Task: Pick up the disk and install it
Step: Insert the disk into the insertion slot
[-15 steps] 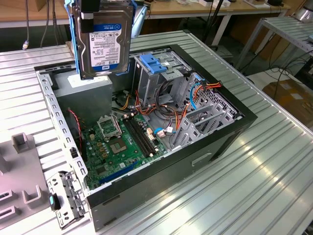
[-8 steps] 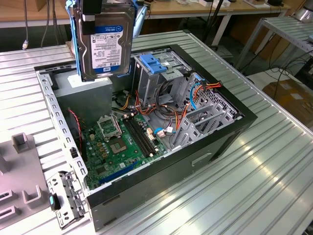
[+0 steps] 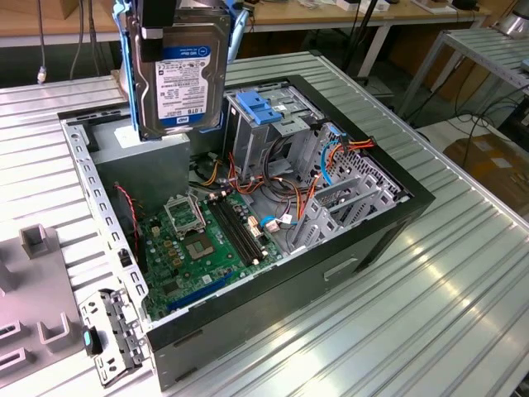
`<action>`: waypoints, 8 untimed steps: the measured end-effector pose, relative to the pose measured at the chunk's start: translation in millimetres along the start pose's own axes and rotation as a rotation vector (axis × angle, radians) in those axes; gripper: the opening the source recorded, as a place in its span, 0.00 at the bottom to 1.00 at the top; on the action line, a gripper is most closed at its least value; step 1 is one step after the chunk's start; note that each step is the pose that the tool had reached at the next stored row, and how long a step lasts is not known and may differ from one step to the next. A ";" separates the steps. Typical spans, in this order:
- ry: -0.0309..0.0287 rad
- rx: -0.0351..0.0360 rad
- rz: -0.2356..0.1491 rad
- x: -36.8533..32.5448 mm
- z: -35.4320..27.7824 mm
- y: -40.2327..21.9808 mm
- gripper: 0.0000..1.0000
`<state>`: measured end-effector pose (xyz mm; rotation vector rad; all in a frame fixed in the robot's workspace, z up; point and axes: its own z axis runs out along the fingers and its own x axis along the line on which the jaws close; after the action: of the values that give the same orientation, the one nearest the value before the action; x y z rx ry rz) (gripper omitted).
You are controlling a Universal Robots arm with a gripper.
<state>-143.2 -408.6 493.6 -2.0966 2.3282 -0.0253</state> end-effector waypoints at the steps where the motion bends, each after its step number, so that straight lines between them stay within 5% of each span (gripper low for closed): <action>1: 0.0000 0.0000 0.000 0.5 0.0 -0.1 0.37; 8: 0.0000 0.0000 0.000 4.9 0.0 -0.5 0.37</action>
<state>-143.1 -413.5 493.6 -2.0966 2.3282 -0.0253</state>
